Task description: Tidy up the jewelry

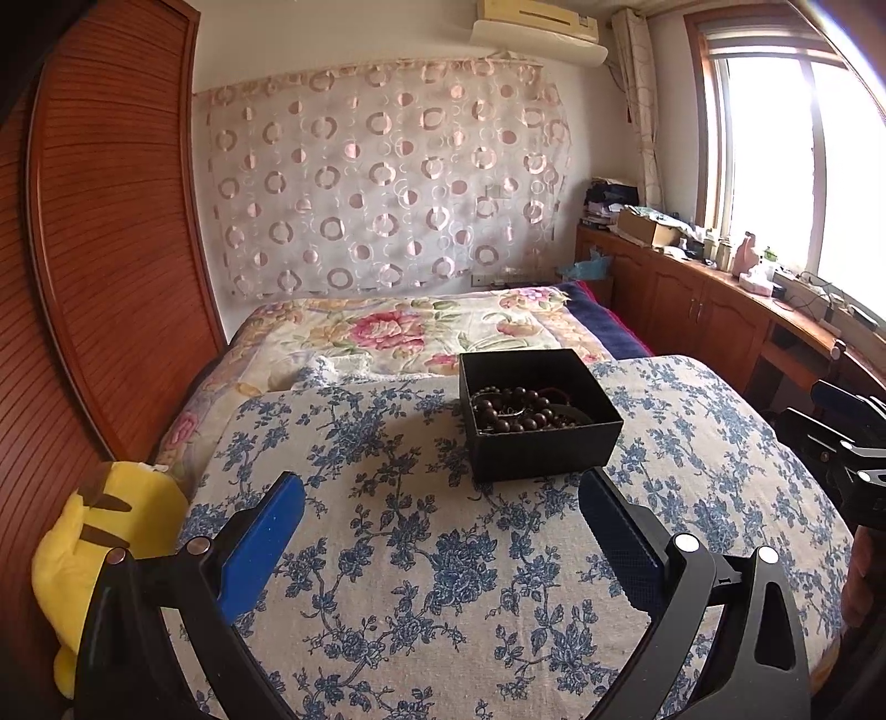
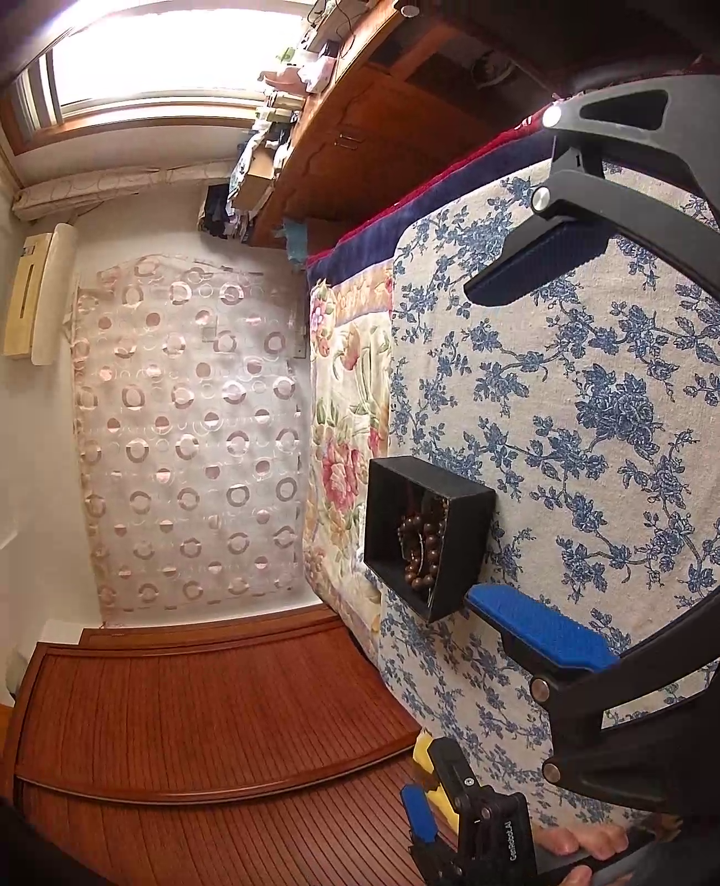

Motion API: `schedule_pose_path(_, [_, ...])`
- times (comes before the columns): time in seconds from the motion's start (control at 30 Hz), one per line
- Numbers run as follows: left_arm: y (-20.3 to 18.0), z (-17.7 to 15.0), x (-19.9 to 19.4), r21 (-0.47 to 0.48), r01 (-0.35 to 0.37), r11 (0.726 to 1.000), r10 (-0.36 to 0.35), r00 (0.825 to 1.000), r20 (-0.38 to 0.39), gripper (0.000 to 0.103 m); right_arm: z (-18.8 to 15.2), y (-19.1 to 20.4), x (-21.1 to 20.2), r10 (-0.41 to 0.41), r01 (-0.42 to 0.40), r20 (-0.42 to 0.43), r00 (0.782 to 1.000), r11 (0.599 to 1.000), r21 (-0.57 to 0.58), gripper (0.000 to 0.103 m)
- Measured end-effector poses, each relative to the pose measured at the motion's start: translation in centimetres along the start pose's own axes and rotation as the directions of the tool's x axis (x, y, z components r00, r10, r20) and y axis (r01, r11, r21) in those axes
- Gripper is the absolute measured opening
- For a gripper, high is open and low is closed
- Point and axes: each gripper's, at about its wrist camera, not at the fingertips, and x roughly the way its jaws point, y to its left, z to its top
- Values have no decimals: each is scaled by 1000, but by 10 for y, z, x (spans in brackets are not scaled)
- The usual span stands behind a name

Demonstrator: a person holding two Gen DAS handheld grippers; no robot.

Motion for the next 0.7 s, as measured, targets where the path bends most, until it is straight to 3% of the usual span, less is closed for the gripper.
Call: schedule_pose_path(0.7, [-4, 1, -4, -2, 12, 1000, -12, 1000, 20, 96, -1, 0, 0, 1, -1, 5, 1000, 1000, 8, 101])
